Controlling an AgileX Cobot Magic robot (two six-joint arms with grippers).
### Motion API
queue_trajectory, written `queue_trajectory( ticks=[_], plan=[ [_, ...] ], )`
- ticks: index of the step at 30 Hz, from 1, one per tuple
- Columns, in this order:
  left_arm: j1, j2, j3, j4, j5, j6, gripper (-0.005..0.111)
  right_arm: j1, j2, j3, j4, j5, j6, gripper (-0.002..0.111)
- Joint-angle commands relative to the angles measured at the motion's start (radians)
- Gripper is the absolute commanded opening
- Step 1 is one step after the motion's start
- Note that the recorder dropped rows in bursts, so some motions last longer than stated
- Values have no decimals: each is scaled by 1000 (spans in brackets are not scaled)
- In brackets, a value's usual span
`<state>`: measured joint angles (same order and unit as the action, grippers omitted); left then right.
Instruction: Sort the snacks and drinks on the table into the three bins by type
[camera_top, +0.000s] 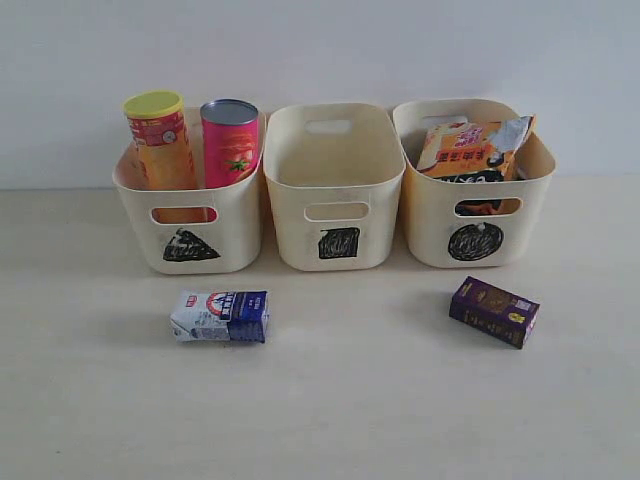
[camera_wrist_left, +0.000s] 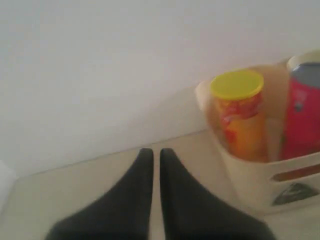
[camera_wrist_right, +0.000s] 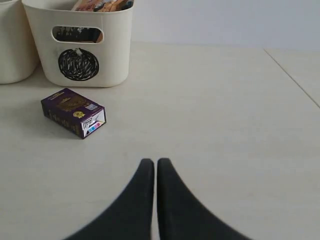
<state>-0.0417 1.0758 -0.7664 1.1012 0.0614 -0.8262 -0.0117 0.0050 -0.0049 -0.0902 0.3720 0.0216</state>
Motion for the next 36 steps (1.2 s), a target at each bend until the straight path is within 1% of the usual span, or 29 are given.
queue_trajectory(
  ticks=[1,3,5,7,9,10,11,13,14,16,18,20,22,26,28,31,36],
  plan=[
    [-5,56,-38,26,226,105,4,-7,-5,5,4,-13,0,0],
    [-5,81,-48,-31,299,168,4,-7,-5,5,4,-13,0,0],
    [-5,107,-65,-160,356,297,4,-7,-5,5,4,-13,0,0],
    [-5,130,-89,-383,403,489,4,-7,-5,5,4,-13,0,0],
    [-5,144,-114,-664,442,682,4,-7,-5,5,4,-13,0,0],
    [-5,148,-124,-811,459,803,4,-7,-5,5,4,-13,0,0],
    [-5,148,-128,-926,474,909,4,-7,-5,5,4,-13,0,0],
    [-5,148,-128,-1183,508,1197,4,-7,-5,5,4,-13,0,0],
    [-5,148,-128,-1276,531,1338,4,-7,-5,5,4,-13,0,0],
    [-5,152,-128,-1467,584,1553,4,-7,-5,5,4,-13,0,0],
    [-5,159,-135,-1598,639,1679,4,-7,-5,5,4,-13,0,0],
    [-26,174,-152,-1632,699,1739,4,-7,-5,5,4,-13,0,0],
    [-68,198,-173,-1623,729,1757,4,-7,-5,5,4,-13,0,0],
    [-166,273,-220,-1549,751,1763,4,-7,-5,5,4,-13,0,0],
    [-192,325,-252,-1529,778,1763,4,-7,-5,5,4,-13,0,0],
    [-204,421,-328,-1536,856,1780,4,-7,-5,5,4,-13,0,0],
    [-204,571,-461,-1545,994,1909,4,-7,-5,5,4,-13,0,0]
  ],
)
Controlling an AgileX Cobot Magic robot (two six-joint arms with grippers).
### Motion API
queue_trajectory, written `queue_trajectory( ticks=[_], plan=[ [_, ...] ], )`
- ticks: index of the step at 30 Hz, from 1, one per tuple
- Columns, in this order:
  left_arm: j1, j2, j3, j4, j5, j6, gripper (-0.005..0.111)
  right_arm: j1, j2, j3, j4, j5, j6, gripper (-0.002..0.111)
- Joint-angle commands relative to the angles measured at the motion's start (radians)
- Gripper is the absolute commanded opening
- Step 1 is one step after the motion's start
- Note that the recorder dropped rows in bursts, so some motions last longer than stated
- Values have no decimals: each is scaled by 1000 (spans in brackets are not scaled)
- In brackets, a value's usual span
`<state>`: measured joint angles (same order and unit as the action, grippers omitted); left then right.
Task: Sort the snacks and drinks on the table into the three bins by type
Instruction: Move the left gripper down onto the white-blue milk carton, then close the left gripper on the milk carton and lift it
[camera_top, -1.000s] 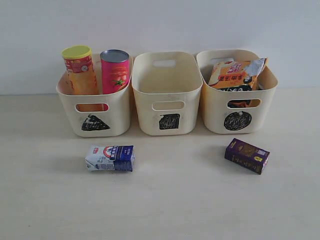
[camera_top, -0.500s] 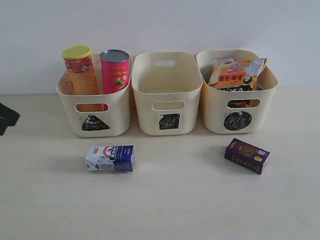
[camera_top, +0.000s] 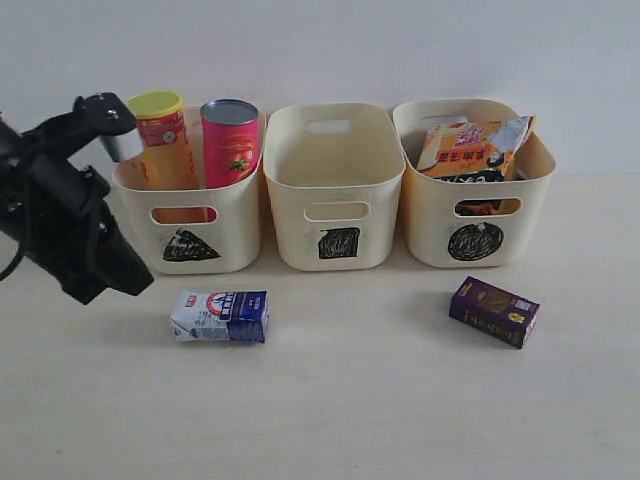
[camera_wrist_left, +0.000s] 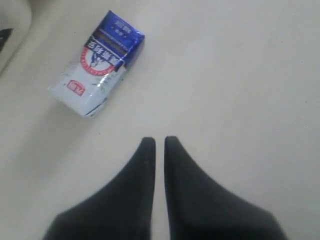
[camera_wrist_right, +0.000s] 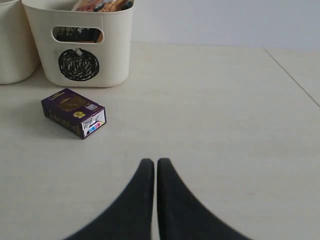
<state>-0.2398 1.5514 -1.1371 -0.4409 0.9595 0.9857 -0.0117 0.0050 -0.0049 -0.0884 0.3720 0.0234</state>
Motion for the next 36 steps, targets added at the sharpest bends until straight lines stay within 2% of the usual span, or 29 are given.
queue_trajectory(
  ticks=[1,2,4,7,8,10,13,15,18,22,36],
  plan=[
    [-6,121,-109,-3,113,133,4,-7,-5,5,2,-13,-2,0],
    [-6,165,-137,-3,132,227,4,-7,-5,5,2,-13,-2,0],
    [-6,211,-168,-14,129,309,4,-7,-5,5,2,-13,-2,0],
    [-6,264,-206,-14,129,366,7,-7,-5,5,2,-13,-2,0],
    [-6,288,-225,-14,129,370,14,-7,-5,5,2,-13,-2,0],
    [-6,317,-257,-19,129,369,37,-7,-5,5,2,-13,-2,0],
    [-15,342,-268,-35,70,369,75,-7,-5,5,2,-13,-2,0],
    [-45,357,-268,9,40,369,86,-7,-5,5,2,-13,-2,0],
    [-105,378,-268,58,33,389,87,-7,-5,5,2,-13,-2,0],
    [-143,401,-268,83,-4,389,87,-7,-5,5,2,-13,-2,0],
    [-145,500,-271,124,-113,330,85,-7,-5,5,2,-13,-2,0]
  ],
)
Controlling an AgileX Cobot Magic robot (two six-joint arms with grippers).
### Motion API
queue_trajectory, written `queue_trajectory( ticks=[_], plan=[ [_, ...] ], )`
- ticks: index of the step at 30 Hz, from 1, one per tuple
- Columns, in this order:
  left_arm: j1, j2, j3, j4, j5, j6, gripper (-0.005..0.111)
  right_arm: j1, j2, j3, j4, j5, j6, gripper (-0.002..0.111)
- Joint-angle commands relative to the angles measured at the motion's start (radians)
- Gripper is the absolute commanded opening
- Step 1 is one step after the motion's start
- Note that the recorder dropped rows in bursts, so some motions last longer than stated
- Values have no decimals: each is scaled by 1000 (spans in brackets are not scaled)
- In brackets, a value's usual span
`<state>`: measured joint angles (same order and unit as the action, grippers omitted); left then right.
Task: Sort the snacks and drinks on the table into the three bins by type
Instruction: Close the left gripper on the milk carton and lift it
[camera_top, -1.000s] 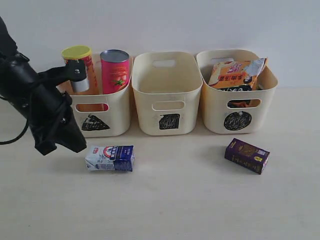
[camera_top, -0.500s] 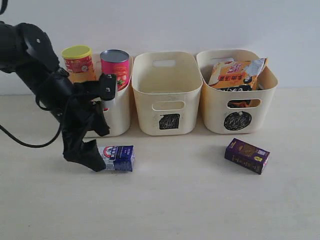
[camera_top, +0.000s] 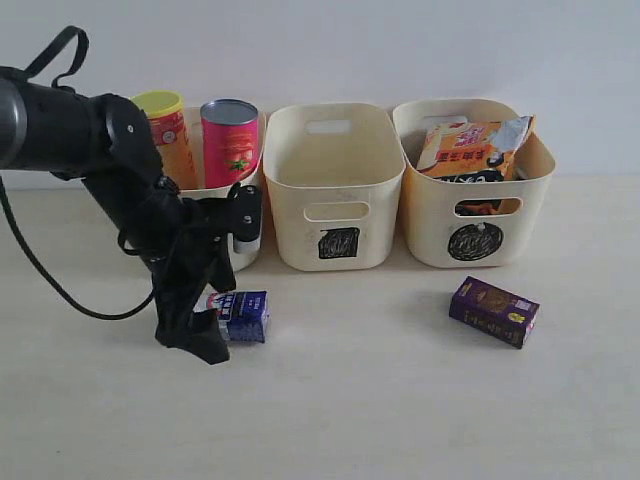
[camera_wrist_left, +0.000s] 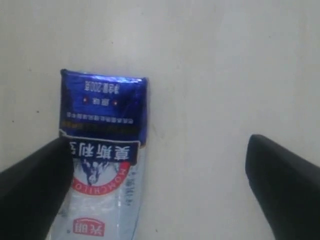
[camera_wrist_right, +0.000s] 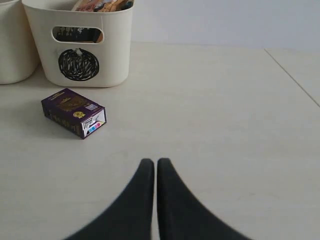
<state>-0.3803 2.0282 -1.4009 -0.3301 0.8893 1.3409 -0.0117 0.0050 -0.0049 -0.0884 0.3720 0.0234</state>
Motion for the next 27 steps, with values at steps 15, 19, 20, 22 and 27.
queue_trajectory(
  ticks=[15,19,20,22,27],
  plan=[
    [-1,110,-7,14,-168,-25,84,-7,-5,5,2,-13,1,0],
    [-1,110,-7,14,-181,-25,76,-7,-5,5,2,-13,1,0],
    [-1,110,-7,14,-181,-25,70,-7,-5,5,2,-13,1,0],
    [-1,110,-7,14,-181,-28,49,-7,-5,5,2,-13,1,0],
    [-1,110,-7,21,-156,-30,4,-7,-5,5,2,-13,1,0]
  ],
)
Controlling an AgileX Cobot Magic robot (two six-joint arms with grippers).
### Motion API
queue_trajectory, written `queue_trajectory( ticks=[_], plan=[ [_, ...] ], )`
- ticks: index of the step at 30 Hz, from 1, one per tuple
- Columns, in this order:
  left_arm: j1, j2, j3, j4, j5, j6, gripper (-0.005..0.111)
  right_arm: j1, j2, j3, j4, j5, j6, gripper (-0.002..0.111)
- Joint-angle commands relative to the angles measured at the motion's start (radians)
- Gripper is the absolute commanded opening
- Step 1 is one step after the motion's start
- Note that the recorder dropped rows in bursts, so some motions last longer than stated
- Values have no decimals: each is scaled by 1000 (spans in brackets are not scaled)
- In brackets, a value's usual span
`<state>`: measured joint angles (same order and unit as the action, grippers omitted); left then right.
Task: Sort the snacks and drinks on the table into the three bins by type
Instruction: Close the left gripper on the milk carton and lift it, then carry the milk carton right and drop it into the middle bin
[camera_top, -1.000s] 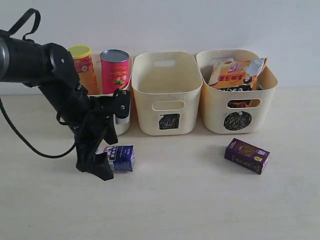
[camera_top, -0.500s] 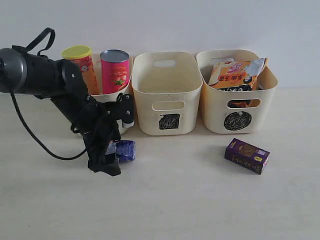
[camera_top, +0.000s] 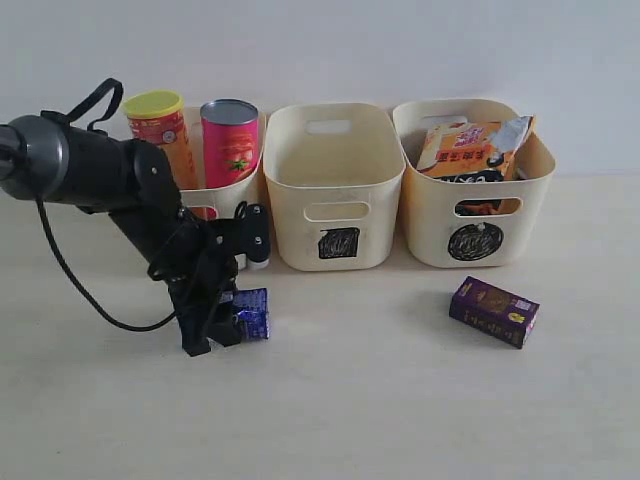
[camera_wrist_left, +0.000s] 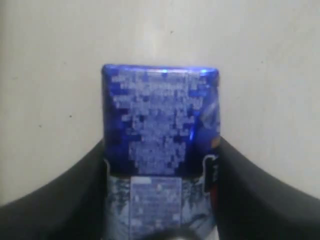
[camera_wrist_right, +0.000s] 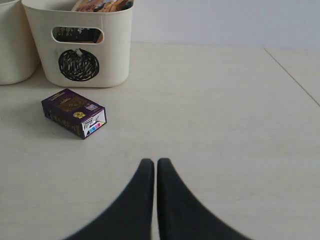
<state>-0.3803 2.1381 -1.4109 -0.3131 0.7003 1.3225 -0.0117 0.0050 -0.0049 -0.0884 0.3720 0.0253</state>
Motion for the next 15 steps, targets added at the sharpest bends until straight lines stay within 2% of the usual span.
queue_trajectory(
  ticks=[1,5,11,15],
  plan=[
    [-1,-2,3,12,44,-21,4,-7,-5,5,2,-13,-1,0],
    [-7,-30,3,19,87,-39,4,-7,-5,5,2,-13,-1,0],
    [-51,-149,3,2,119,-76,4,-7,-5,5,2,-13,-1,0],
    [-117,-224,3,-19,104,-76,4,-7,-5,5,2,-16,-1,0]
  ],
)
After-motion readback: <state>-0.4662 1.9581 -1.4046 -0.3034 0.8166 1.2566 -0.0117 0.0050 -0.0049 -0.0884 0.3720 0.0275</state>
